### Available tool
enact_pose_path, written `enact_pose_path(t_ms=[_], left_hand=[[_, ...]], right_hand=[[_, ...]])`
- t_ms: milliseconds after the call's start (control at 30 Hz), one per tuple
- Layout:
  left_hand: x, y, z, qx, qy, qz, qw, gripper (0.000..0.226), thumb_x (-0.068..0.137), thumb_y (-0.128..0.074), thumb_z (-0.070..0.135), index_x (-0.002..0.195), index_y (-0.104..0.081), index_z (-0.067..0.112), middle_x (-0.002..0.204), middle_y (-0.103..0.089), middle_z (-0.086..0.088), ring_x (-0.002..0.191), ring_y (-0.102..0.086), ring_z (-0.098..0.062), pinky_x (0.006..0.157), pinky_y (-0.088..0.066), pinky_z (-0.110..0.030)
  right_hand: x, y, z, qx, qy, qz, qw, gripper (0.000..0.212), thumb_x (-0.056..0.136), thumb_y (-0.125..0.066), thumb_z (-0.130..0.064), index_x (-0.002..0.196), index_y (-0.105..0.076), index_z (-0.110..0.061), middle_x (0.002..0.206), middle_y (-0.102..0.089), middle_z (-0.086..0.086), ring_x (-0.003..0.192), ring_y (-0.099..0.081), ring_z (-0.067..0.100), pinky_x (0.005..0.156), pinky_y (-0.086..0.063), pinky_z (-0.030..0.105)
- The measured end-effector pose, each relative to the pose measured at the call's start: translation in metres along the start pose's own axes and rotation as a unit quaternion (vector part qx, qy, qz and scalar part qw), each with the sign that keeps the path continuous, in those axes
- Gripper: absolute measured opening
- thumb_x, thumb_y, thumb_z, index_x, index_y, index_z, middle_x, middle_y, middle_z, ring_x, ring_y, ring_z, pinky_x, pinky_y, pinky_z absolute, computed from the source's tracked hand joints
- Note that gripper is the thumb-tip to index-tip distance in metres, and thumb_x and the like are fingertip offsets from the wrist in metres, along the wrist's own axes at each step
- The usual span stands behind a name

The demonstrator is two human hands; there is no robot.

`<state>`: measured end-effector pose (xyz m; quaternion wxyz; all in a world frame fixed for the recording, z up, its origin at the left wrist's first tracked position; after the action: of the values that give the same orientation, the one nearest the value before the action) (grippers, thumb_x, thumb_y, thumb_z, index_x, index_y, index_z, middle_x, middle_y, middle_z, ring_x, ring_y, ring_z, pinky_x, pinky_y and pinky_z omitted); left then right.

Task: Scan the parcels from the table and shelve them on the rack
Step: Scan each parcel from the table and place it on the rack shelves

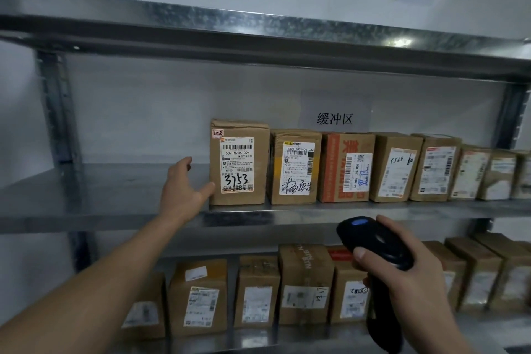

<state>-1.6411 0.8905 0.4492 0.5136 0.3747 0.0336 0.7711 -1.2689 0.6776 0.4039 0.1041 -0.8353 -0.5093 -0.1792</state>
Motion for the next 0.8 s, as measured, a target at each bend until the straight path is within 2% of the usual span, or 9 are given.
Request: enact_pose_path(t_ms=[100,167,267,367,467,567,667,733,800], left_hand=[[-0.030,0.008,0.017,0.034,-0.045,0.065,0.996,0.064,0.086,-0.078,0.027,0.139,-0.047,0.010,0.137,-0.050,-0.010,0.124,-0.051,-0.024,0.100,-0.047,-0.037],[-0.051,0.003,0.031,0.049,-0.061,0.066,0.995,0.056,0.085,-0.078,0.027,0.131,-0.052,0.011,0.130,-0.051,-0.007,0.117,-0.053,-0.019,0.094,-0.047,-0.032],[-0.086,-0.023,0.067,0.068,-0.097,0.016,0.993,0.050,0.086,-0.076,0.027,0.128,-0.052,0.016,0.128,-0.051,-0.001,0.113,-0.053,-0.014,0.090,-0.049,-0.029],[-0.124,-0.063,0.116,0.089,-0.137,-0.039,0.986,0.048,0.089,-0.072,0.033,0.132,-0.052,0.020,0.129,-0.052,0.003,0.117,-0.051,-0.012,0.097,-0.050,-0.033],[-0.163,-0.114,0.173,0.110,-0.176,-0.091,0.974,0.049,0.092,-0.067,0.039,0.136,-0.052,0.023,0.133,-0.053,0.005,0.119,-0.048,-0.007,0.102,-0.048,-0.035],[-0.203,-0.169,0.230,0.119,-0.218,-0.136,0.959,0.048,0.093,-0.064,0.042,0.137,-0.054,0.024,0.135,-0.056,0.005,0.121,-0.051,-0.010,0.103,-0.047,-0.036],[-0.243,-0.227,0.287,0.132,-0.270,-0.180,0.937,0.051,0.095,-0.060,0.044,0.139,-0.055,0.020,0.141,-0.056,0.000,0.128,-0.051,-0.016,0.103,-0.045,-0.036],[-0.269,-0.268,0.323,0.128,-0.293,-0.214,0.923,0.051,0.095,-0.058,0.045,0.138,-0.055,0.018,0.141,-0.056,-0.002,0.128,-0.051,-0.019,0.103,-0.046,-0.038],[-0.294,-0.307,0.358,0.136,-0.311,-0.242,0.909,0.056,0.097,-0.055,0.047,0.144,-0.051,0.017,0.148,-0.050,-0.003,0.133,-0.047,-0.021,0.106,-0.045,-0.040]], right_hand=[[-0.003,0.018,0.002,0.003,0.000,-0.011,1.000,0.059,0.074,-0.086,-0.006,0.122,-0.066,-0.033,0.114,-0.067,-0.004,0.095,-0.067,0.018,0.062,-0.053,0.025],[-0.004,0.035,0.005,0.007,-0.003,-0.020,1.000,0.057,0.074,-0.086,-0.007,0.119,-0.066,-0.034,0.114,-0.068,-0.001,0.095,-0.069,0.024,0.062,-0.054,0.027],[-0.006,0.065,0.008,0.016,-0.005,-0.023,1.000,0.058,0.069,-0.092,-0.014,0.117,-0.067,-0.036,0.117,-0.068,0.002,0.097,-0.069,0.030,0.065,-0.058,0.039],[-0.010,0.108,0.007,0.012,-0.004,-0.010,1.000,0.071,0.049,-0.095,-0.041,0.115,-0.069,-0.039,0.115,-0.072,-0.001,0.098,-0.072,0.030,0.081,-0.060,0.051],[-0.013,0.162,0.005,0.018,-0.003,-0.001,1.000,0.067,0.061,-0.095,-0.028,0.120,-0.066,-0.037,0.116,-0.071,0.004,0.096,-0.073,0.035,0.072,-0.060,0.047],[-0.019,0.227,0.000,-0.004,0.012,0.030,0.999,0.070,0.062,-0.094,-0.033,0.125,-0.064,-0.037,0.118,-0.070,0.002,0.095,-0.073,0.032,0.073,-0.061,0.049],[-0.024,0.296,0.001,-0.014,0.014,0.067,0.998,0.054,0.074,-0.088,-0.019,0.120,-0.066,-0.038,0.116,-0.071,0.004,0.091,-0.074,0.033,0.065,-0.060,0.043],[-0.028,0.341,0.000,-0.031,0.017,0.095,0.995,0.053,0.069,-0.091,-0.028,0.115,-0.069,-0.040,0.113,-0.073,0.003,0.094,-0.073,0.034,0.071,-0.061,0.047],[-0.033,0.386,-0.001,-0.054,0.022,0.136,0.989,0.062,0.059,-0.089,-0.044,0.118,-0.069,-0.041,0.112,-0.074,-0.001,0.099,-0.073,0.032,0.084,-0.060,0.054]])
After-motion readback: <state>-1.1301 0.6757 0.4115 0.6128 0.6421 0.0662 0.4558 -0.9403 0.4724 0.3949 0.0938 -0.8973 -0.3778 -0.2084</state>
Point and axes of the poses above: each hand's wrist, its own x-axis towards the middle knuckle, its own y-axis out of the back of the hand, z = x × y, the point moved 9 cm from there along x, towards the middle knuckle
